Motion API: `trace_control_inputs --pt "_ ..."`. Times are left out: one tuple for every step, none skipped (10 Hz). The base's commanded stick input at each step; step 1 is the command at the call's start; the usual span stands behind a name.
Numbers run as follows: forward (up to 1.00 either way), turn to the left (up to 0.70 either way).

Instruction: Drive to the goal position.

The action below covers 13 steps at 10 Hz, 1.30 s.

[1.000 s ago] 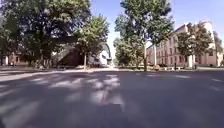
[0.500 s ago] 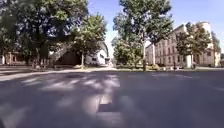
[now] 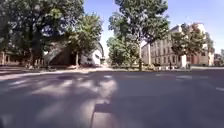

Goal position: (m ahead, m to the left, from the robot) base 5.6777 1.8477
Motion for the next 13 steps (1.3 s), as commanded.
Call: trace_control_inputs --pt "0.7 0.0" --pt "0.7 0.0" --pt "0.7 0.0" --pt "0.7 0.0" --pt "0.7 0.0" --pt "0.7 0.0" --pt "0.7 0.0" --pt "0.7 0.0" --pt "0.7 0.0" --pt "0.7 0.0" --pt "0.7 0.0" --pt "0.7 0.0" --pt "0.7 0.0"
